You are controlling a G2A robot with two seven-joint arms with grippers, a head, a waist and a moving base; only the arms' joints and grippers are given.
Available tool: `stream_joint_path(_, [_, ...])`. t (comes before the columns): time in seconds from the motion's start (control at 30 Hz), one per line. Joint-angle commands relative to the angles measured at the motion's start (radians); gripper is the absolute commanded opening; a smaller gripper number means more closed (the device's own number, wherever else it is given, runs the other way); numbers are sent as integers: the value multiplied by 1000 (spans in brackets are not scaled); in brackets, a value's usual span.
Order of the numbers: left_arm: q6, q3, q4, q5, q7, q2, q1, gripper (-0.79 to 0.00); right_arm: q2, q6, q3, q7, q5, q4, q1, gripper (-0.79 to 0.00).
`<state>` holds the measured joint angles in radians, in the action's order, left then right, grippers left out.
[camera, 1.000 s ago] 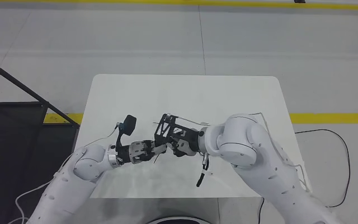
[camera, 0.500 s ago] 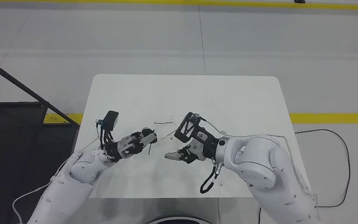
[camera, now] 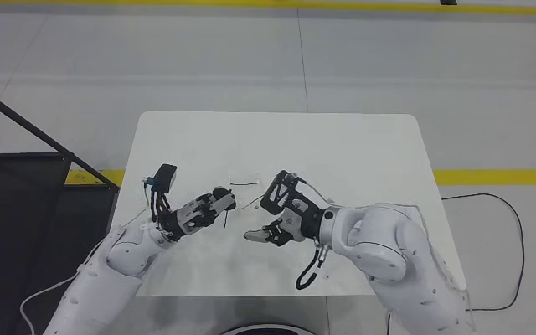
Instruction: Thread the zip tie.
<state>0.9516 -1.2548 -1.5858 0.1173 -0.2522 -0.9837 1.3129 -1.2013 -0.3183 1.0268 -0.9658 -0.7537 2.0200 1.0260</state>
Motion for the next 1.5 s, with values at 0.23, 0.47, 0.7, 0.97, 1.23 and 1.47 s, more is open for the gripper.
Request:
stream_joint_path(0.23, [59,69,44,71,291,-55,-27,-785,7,-138,59,261,150,-103,98,0])
stream_joint_path(0.47, [59,69,44,71,291,-55,-27,-785,7,-138,59,261,150,-103,98,0])
stream_joint_path(0.7, [23,77,26,99,296,-63,-21,-785,2,-141,20,282,148,-132,86,0])
stream_joint_path(0.97, [59,103,50,123,361,-88,-36,-785,-11,-129,-23,315,189,-205,31,-203])
stream_joint_path(1.23, [61,119,69,143,376,-106,-50,-785,-18,-118,-45,326,223,-248,3,-459])
stream_joint_path(1.47, [61,118,69,152,385,-115,-52,-785,-22,-116,-67,318,230,-262,-13,-474])
